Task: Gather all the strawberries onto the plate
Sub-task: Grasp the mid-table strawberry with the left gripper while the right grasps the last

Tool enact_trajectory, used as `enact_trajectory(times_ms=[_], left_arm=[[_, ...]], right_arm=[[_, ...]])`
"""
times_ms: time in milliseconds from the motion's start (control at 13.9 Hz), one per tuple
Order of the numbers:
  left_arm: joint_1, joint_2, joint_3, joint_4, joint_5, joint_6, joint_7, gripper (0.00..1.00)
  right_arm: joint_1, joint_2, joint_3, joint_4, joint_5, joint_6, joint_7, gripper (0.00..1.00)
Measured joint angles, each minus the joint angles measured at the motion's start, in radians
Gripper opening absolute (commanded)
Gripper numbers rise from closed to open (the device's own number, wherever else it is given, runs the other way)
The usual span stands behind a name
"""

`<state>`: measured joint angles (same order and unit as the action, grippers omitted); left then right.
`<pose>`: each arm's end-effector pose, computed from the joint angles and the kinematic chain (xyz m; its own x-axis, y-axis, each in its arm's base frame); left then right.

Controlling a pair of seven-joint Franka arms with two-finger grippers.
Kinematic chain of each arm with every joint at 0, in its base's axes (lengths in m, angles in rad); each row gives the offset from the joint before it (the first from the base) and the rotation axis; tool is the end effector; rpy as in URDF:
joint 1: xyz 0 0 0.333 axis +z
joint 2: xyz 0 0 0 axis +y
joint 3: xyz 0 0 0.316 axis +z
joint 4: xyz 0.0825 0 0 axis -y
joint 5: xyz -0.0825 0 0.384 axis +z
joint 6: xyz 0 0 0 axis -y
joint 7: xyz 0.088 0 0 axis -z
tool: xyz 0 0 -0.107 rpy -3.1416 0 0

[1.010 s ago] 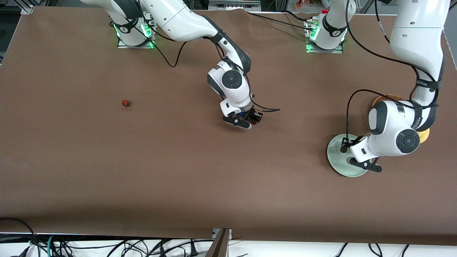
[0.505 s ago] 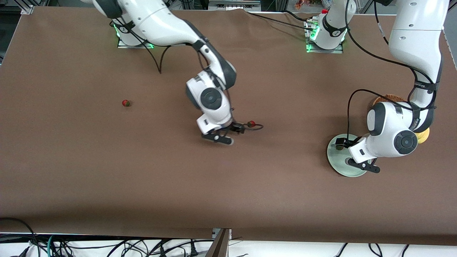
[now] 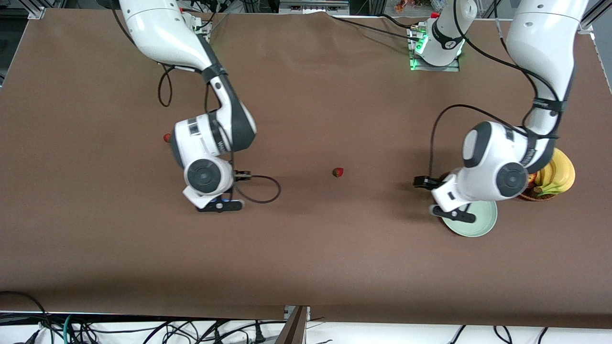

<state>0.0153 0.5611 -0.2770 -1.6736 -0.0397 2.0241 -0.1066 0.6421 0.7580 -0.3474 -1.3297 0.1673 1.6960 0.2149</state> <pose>0.6378 -0.1544 0.2744 0.9700 -0.1215 -0.2105 -0.0896 -0.9838 0.1552 0.6431 0.2632 0.2755 0.9484 0.0469 -0.3135 0.1009 -0.9822 0.1582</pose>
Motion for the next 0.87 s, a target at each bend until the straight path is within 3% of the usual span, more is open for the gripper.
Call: enact_trajectory(times_ms=[144, 433, 649, 866], left_arm=[[-0.060, 0.000, -0.038, 0.000, 0.000, 0.025, -0.184, 1.00], [-0.235, 0.036, -0.037, -0.006, 0.000, 0.115, -0.480, 1.00], [-0.308, 0.100, -0.033, -0.009, 0.019, 0.203, -0.601, 1.00], [-0.321, 0.135, -0.032, -0.009, 0.114, 0.248, -0.674, 1.00]], right_arm=[[-0.001, -0.012, -0.076, -0.070, 0.000, 0.000, -0.107, 1.00], [-0.006, -0.044, -0.197, -0.219, 0.005, 0.045, -0.272, 1.00], [-0.029, -0.115, -0.213, -0.403, 0.013, 0.198, -0.311, 1.00], [-0.028, -0.184, -0.211, -0.578, 0.032, 0.314, -0.313, 1.00]])
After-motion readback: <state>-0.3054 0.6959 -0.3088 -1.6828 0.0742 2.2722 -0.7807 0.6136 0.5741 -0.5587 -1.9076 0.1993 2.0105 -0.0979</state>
